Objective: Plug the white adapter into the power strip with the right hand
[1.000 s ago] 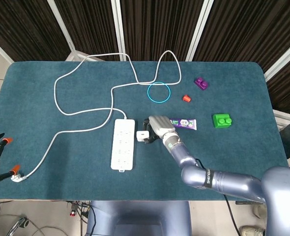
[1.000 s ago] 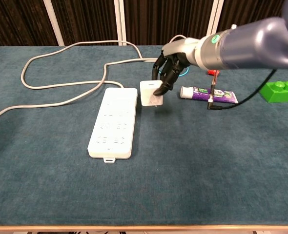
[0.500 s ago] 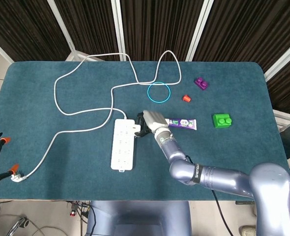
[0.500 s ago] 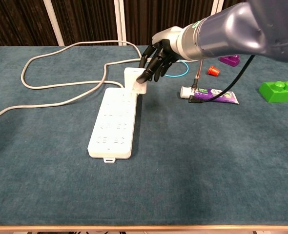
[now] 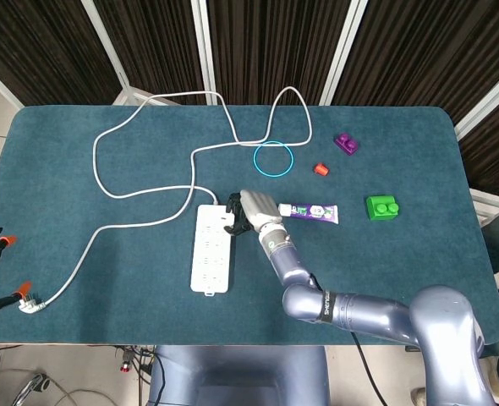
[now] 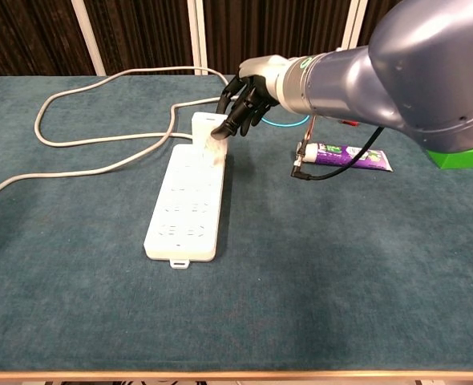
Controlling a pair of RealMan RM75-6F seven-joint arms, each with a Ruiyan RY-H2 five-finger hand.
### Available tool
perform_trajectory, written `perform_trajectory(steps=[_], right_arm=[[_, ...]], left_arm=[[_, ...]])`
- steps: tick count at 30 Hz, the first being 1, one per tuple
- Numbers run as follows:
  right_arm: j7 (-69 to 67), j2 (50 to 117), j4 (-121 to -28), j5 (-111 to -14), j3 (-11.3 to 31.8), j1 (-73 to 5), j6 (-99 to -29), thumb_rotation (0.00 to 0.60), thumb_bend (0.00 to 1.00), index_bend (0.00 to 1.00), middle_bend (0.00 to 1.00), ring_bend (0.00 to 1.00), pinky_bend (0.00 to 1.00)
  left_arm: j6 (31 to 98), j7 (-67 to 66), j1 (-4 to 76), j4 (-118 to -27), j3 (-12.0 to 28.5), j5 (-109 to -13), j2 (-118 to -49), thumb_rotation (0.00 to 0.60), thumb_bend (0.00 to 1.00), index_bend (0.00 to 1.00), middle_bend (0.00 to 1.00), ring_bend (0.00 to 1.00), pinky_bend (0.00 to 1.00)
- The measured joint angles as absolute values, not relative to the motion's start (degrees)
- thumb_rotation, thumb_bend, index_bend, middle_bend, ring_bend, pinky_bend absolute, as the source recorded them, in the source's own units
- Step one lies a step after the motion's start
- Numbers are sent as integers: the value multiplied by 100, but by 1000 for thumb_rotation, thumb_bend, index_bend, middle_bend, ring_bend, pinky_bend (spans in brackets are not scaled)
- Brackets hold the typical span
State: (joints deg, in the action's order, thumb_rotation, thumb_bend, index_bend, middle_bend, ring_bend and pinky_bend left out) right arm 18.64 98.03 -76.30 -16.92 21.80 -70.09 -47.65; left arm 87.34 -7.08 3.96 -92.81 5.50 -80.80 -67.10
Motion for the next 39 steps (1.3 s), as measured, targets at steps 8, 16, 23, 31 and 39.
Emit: perform_trajectory(steps=[8,16,23,31,39], right_arm=[[1935,10015,-7282,-1889,2088,-6974,-4800,600,533,814,612,502,242],[1882,10045,-7280,-1977,2092,-6866,-4661,600,534,813,612,502,242],[1793,10006,-7346,-2017,2173,-6792,-4582,600,534,814,613,502,241],[1828,10025,-7314,-2016,2144,-6769,-4564,600,534,814,613,502,242],[1809,10096,-7245,-2069,2184,-6768,-4548,600,534,815,613,502,242]], left_arm=[[8742,-703,393,-9276,560,-8065,-6707,600,143,240,97,14,126],[8748,-705,394,-9277,560,-8070,-6712,600,143,240,97,14,126],[8764,-704,388,-9281,563,-8070,-6710,600,143,240,97,14,126],[8761,-717,390,-9281,560,-8072,-6715,600,143,240,97,14,126],[8784,-707,381,-9280,581,-8047,-6712,600,143,240,97,14,126]])
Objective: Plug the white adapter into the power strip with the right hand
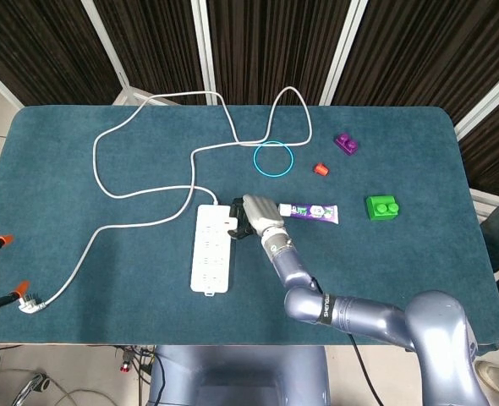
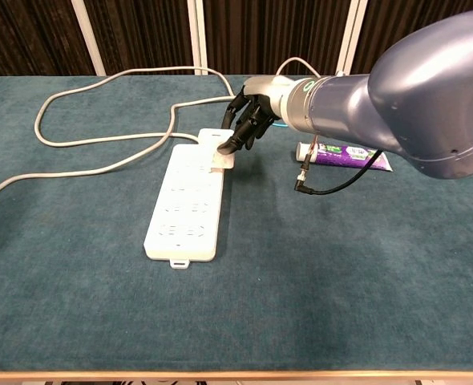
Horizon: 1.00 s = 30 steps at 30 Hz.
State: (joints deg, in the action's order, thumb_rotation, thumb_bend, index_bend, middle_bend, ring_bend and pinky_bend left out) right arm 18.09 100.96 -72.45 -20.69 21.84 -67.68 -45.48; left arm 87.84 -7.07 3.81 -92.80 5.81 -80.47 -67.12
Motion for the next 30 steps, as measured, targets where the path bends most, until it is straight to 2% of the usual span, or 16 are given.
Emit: perform_trajectory(steps=[30], right_arm=[[1798,10351,-6928,-2076,2295,-6787,-4477,600,534,818,612,502,242]], left_arm=[[8780,-642,376,-9259,611,-7997,-6698,600,143,245,97,14,126]])
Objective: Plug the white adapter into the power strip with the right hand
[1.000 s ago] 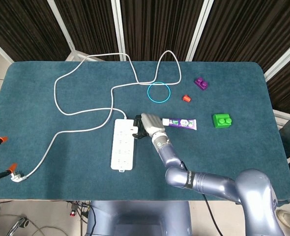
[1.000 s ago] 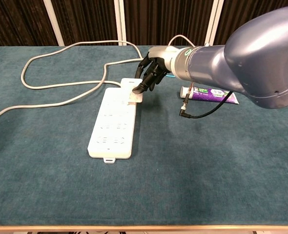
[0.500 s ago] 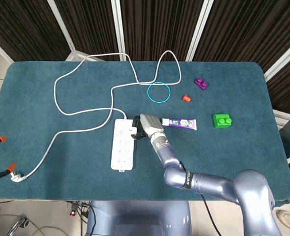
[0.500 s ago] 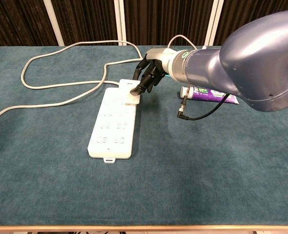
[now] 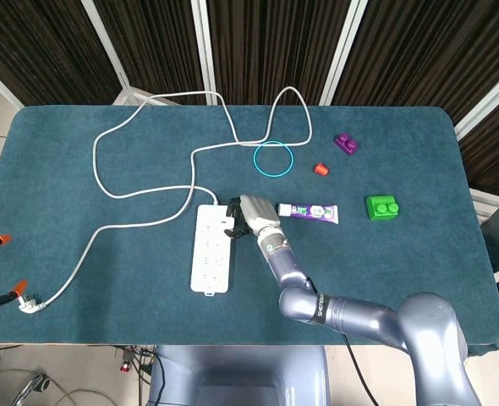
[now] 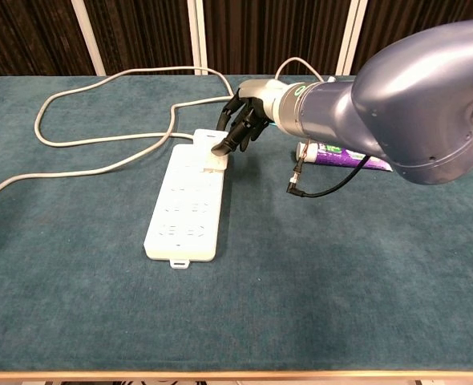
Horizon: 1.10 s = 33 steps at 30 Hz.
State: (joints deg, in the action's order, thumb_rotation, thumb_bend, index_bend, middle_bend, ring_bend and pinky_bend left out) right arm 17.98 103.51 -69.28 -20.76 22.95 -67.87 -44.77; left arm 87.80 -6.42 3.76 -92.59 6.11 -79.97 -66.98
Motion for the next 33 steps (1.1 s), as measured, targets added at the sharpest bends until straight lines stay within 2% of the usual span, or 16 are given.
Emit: perform_trajectory(steps=[33], right_arm=[[1774,10639,-6533,-2164,2360,-6858,-4349,600,535,829,622,504,242]], left_arm=[[8763,-594,376,-9255,622,-7972,-6682,600,143,252,97,14,126]])
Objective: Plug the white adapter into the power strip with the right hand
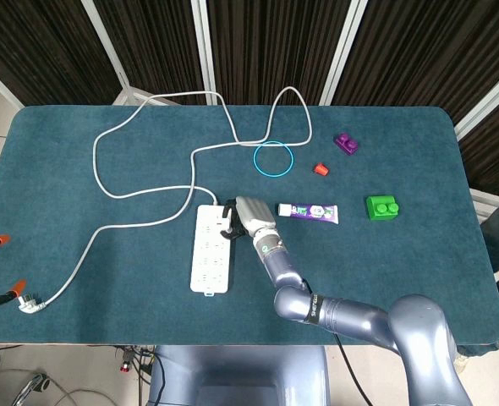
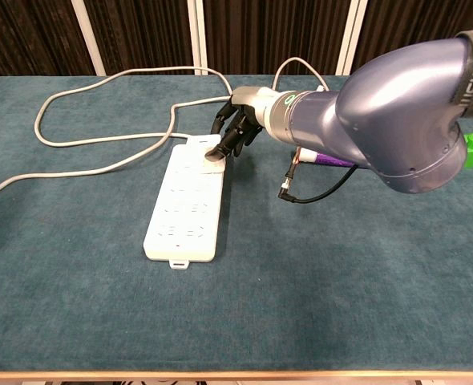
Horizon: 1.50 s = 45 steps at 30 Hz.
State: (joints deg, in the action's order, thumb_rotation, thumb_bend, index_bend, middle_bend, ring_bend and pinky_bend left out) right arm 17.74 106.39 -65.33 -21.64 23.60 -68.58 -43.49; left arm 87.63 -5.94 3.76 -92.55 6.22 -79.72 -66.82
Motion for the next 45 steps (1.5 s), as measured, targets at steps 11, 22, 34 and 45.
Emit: perform_trajectory(steps=[11,22,34,45], right_arm=[[1801,10625,-6500,-2147,2314,-6779,-4246,600,542,837,631,506,241],[1703,10692,-6492,-2307,2357,-6771,-4220,600,543,821,623,504,242],[1911,10421,-6642,-1890,2194,-6800,-3770,600,462,387,269,233,169],[1919,10024,-6985,-1459,2013,-6974,-3393,600,235,76,68,88,96]], left_arm=[[8792,-608,369,-9268,618,-7997,-6682,600,143,255,97,14,126],[8787,-585,366,-9256,631,-7973,-6679,600,143,255,97,14,126],[8787,-586,366,-9256,633,-7968,-6676,600,143,255,97,14,126],[8780,-625,369,-9265,634,-7952,-6691,600,143,255,97,14,126]])
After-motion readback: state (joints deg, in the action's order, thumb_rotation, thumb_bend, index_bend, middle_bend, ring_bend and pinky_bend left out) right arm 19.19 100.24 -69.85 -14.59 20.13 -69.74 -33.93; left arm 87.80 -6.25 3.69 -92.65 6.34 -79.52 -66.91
